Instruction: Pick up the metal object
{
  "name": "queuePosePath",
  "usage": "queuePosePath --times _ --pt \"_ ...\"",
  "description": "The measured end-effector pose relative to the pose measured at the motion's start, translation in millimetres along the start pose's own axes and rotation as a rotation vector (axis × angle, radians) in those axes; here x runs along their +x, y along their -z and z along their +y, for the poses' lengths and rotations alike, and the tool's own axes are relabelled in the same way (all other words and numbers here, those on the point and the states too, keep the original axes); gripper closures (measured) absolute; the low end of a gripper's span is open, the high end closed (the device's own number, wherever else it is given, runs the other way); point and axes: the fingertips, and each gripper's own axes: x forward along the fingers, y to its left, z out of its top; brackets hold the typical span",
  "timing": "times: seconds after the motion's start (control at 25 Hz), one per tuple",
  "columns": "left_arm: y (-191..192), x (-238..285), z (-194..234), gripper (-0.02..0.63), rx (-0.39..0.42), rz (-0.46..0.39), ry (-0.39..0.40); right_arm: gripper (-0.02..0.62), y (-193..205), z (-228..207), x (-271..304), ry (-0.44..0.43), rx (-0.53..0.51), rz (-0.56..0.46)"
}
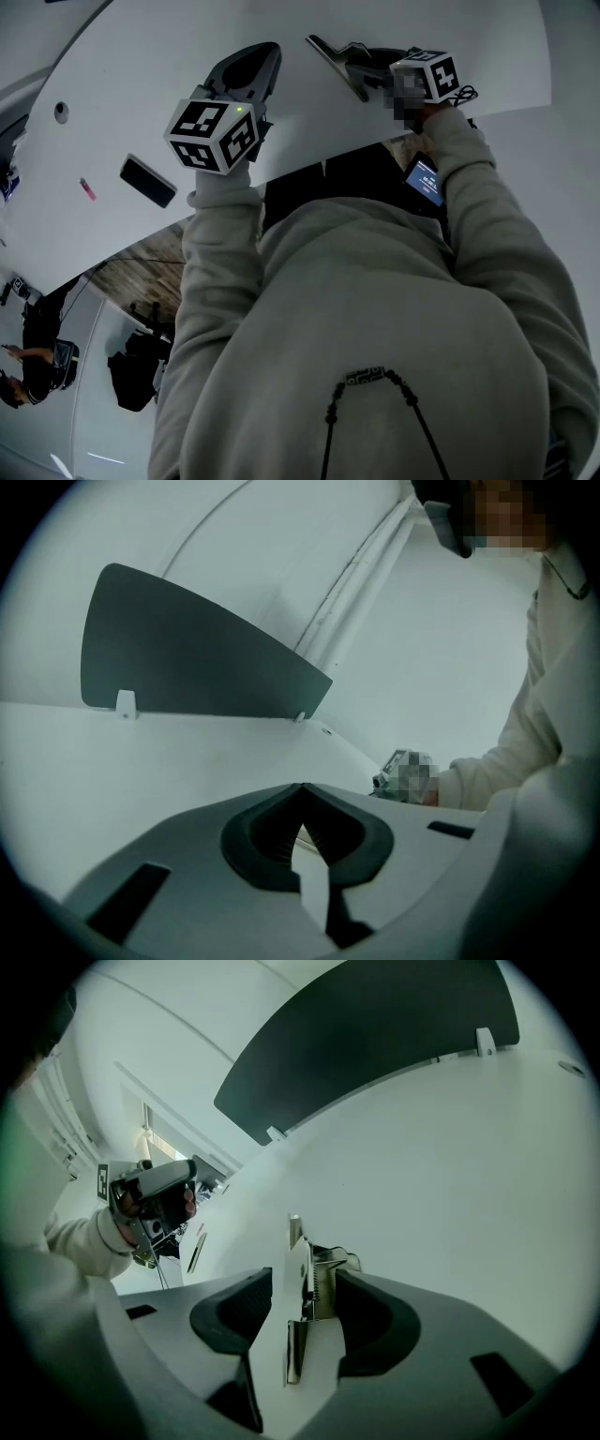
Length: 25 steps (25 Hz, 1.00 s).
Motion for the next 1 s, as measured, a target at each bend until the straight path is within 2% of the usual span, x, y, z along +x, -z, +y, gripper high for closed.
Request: queuePosePath --times 0.08,0.16,0.2,0.48,0.76,1.0 --pt "-6.0 -4.4 -3.2 0.601 -0.003 -0.015 0.014 0.393 1.5 1.4 0.6 0.002 0.011 0.013" --pt "-13.4 -8.5 -7.4 0.601 -0.007 -0.035 0.026 0.484 1.1 3.1 0.1 -0.004 0.021 0.022" --pt "-14.3 -9.4 -7.6 0.601 -0.006 -0.039 0.026 0.489 1.3 4.1 1.1 -0.013 0.023 0.025" --pt "-6.6 -13.5 -7.2 0.603 -0.011 -0.026 0.004 0.492 -1.9 9.4 -13.0 -0.044 0.052 0.004" --pt "-16.3 -14.7 -14.2 0.601 0.011 -0.042 0.015 0.492 -8.6 9.2 -21.3 -0.036 0.025 -0.001" --pt "-22.5 -20.4 -20.1 0.601 0.028 -0.041 0.003 0.492 -32.8 16.3 -44.3 -0.039 -0.016 -0.057"
